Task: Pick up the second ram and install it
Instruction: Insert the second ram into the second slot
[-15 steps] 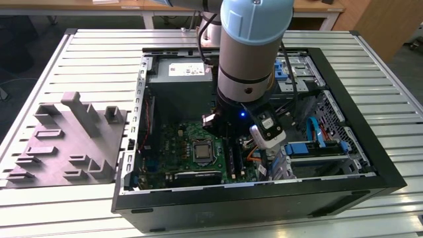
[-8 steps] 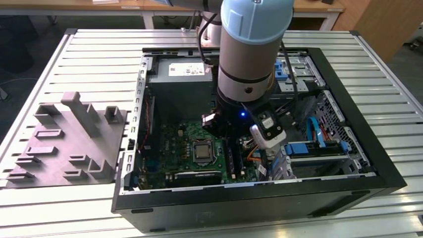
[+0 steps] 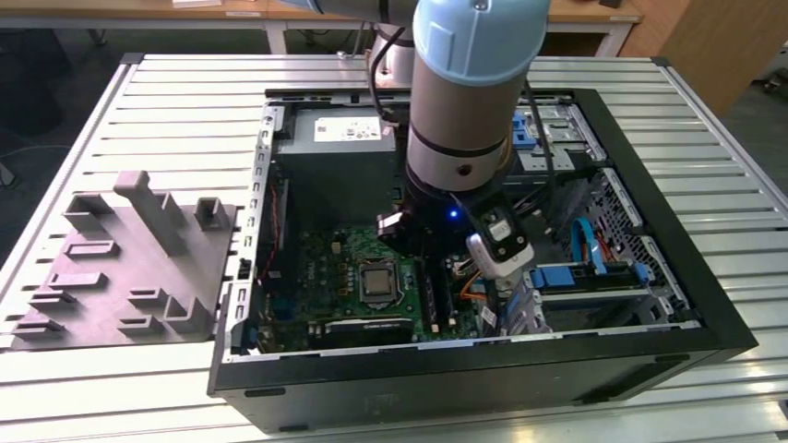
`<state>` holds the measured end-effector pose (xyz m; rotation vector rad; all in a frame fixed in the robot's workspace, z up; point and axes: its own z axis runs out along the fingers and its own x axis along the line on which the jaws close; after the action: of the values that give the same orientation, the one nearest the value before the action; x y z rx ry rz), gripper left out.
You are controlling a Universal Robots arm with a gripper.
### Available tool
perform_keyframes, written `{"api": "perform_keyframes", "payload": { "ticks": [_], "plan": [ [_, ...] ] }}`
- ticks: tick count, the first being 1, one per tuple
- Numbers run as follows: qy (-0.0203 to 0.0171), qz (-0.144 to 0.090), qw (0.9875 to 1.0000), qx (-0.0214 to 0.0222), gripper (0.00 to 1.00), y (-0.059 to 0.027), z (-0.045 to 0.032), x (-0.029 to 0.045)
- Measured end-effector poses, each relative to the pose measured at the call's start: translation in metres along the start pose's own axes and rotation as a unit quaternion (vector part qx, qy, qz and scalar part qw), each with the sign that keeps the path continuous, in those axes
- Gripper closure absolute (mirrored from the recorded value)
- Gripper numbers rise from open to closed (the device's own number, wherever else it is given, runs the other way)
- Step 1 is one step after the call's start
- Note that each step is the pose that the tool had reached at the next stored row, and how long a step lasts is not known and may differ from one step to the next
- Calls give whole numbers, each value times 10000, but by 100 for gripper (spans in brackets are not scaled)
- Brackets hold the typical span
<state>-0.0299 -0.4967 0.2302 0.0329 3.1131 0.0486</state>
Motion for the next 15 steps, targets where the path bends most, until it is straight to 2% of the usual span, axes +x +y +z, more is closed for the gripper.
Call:
{"api": "perform_keyframes", "payload": {
  "ticks": [3,12,13,15],
  "plan": [
    [-8,0,10000,-14,81,-1,1,19],
    [-9,0,10000,-17,80,-1,1,19],
    [-8,0,10000,-18,74,-1,1,19],
    [-9,1,10000,-30,74,-6,3,21]
  ]
}}
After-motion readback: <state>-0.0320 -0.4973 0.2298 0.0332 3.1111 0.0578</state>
